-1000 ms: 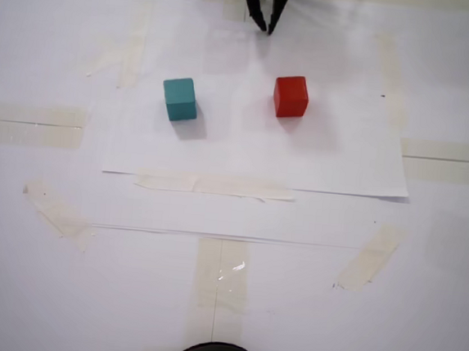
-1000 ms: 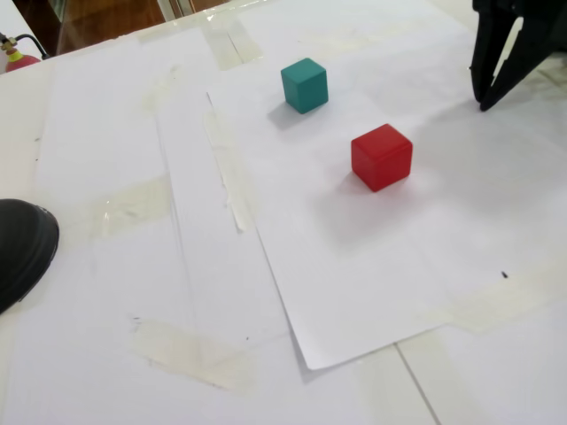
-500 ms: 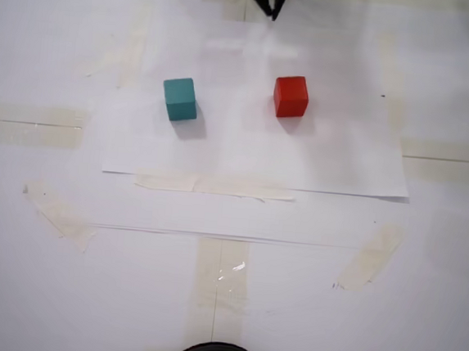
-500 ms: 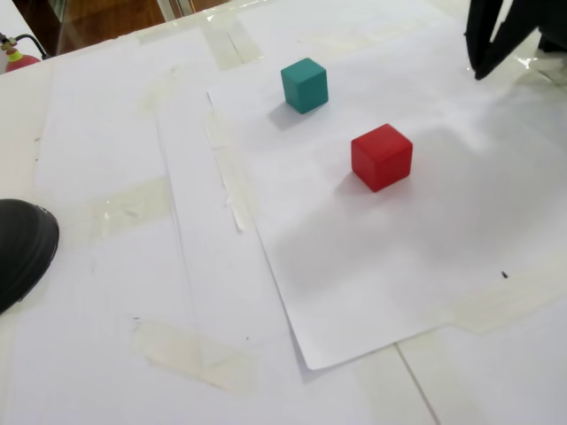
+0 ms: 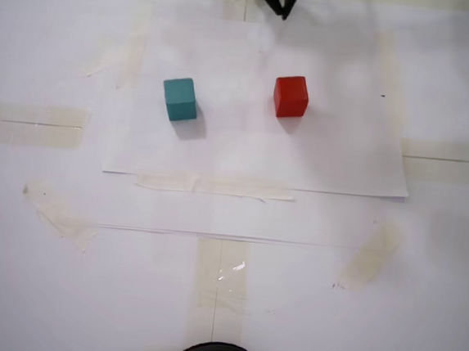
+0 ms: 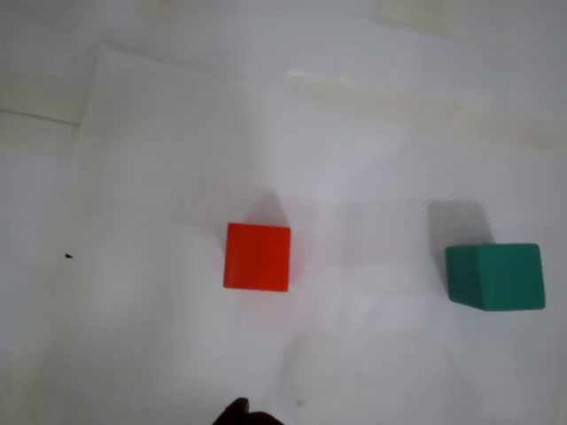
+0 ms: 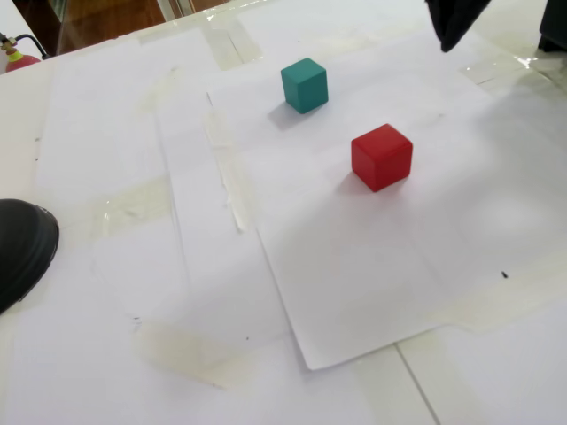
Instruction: Put the red cube on the top of the blue cube.
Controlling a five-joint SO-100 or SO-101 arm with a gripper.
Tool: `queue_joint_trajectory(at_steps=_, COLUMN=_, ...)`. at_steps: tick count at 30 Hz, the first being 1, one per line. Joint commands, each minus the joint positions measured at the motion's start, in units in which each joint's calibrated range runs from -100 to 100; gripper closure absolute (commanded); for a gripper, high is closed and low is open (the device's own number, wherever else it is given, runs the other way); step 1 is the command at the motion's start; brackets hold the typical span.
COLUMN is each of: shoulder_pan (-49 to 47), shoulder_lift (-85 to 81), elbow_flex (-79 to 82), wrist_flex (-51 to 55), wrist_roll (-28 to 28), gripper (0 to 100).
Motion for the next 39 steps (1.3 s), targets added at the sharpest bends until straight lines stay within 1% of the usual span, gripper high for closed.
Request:
queue_joint_trajectory(at_steps=1, shoulder_pan=-3.53, shoulder_lift=4.59, elbow_flex=-7.24, wrist_flex=-2.61, wrist_roll=-2.69, gripper=100)
queue_joint_trajectory(at_steps=6, shoulder_pan=-6.48, shoulder_lift=11.28, elbow_flex=-12.14, wrist_flex=-5.38, wrist_roll=-4.49, gripper=100)
queue_joint_trajectory(at_steps=15, shoulder_pan=-7.01, shoulder_lift=22.96, elbow_flex=-23.85, wrist_flex=-3.67, wrist_roll=-5.23, gripper=100)
queue_joint_trajectory(at_steps=23, shoulder_pan=-5.19, shoulder_lift=28.8, elbow_flex=-26.76, wrist_flex=-2.69, wrist_roll=-7.13, gripper=100)
queue_joint_trajectory(at_steps=28, shoulder_pan=-4.21, shoulder_lift=31.37, elbow_flex=-27.58, wrist_flex=-1.79, wrist_roll=-7.13, gripper=100)
queue_joint_trajectory(at_steps=39, shoulder_pan=-3.38, shoulder_lift=30.51, elbow_flex=-25.76, wrist_flex=-1.55, wrist_roll=-5.67, gripper=100)
